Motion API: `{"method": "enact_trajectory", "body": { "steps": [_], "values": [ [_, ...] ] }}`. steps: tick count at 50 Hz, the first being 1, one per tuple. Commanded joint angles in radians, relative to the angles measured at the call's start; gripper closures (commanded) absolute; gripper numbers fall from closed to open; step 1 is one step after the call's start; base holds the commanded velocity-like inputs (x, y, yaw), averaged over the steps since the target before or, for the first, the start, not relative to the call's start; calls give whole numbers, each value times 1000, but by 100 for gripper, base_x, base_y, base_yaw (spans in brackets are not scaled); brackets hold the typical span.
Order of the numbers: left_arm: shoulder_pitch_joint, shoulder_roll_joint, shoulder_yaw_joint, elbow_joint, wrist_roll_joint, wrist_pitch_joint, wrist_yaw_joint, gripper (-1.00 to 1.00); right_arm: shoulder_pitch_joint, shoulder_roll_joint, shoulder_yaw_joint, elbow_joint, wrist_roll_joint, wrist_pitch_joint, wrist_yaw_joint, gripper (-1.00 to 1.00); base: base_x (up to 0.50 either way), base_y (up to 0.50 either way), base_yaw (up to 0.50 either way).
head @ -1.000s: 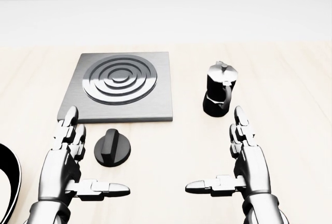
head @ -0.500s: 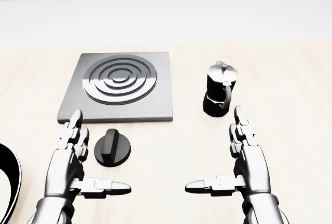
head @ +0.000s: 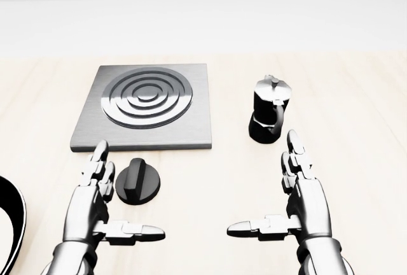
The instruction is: Turn on the stove.
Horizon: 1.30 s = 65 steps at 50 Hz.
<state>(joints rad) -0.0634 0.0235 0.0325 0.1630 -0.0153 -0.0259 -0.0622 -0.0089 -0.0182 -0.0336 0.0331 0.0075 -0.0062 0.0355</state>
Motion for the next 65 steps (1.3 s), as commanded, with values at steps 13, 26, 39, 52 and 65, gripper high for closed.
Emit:
{"method": "enact_trajectory", "body": {
  "steps": [13,26,39,52,65],
  "values": [
    [-21,-2,-4,73,7,-31,2,-100,-2,-1,-1,4,1,-3,1,-100,0,0,0],
    [-20,-2,-8,82,10,-31,0,-100,0,0,0,0,-1,-2,0,-100,0,0,0],
    [-25,-4,-11,105,16,-36,-1,-100,2,0,0,-2,-1,-1,0,-100,0,0,0],
    [-36,-7,-18,168,26,-57,-1,-100,0,0,1,3,-1,-3,0,-100,0,0,0],
    [-30,-10,-24,159,32,-51,-5,-100,2,0,0,-3,0,1,1,-100,0,0,0]
  ]
}}
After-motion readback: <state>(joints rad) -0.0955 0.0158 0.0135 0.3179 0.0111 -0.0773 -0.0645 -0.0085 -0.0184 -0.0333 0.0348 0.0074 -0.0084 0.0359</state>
